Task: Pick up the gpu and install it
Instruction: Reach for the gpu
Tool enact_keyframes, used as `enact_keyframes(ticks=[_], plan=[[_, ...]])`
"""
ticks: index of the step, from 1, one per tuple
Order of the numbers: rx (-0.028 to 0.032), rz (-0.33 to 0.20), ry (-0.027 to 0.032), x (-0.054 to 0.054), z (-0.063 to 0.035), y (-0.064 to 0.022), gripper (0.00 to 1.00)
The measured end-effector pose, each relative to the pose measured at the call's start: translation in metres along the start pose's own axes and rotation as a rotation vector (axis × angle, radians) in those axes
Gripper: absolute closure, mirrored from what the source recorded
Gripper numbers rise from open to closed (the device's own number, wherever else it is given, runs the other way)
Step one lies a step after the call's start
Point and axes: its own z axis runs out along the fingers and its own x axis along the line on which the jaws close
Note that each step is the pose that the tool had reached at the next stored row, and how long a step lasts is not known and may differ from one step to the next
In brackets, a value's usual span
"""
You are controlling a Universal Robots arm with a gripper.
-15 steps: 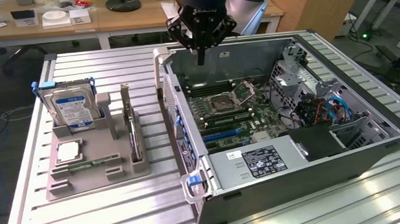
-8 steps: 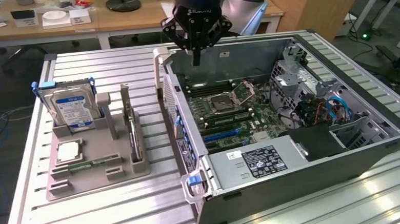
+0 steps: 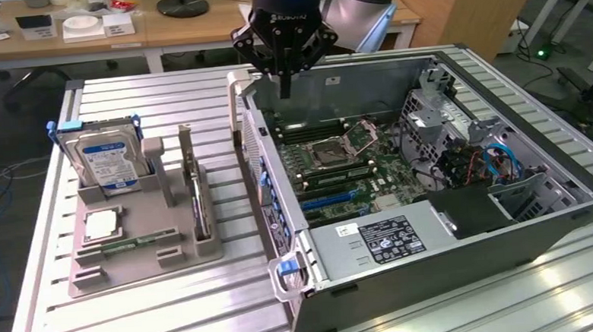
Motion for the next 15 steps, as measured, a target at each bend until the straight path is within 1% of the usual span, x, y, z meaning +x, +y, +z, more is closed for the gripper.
enact_keyframes(ticks=[15], plan=[[-0.0001, 0.0, 0.0, 0.012, -0.0003, -0.0009, 0.9]])
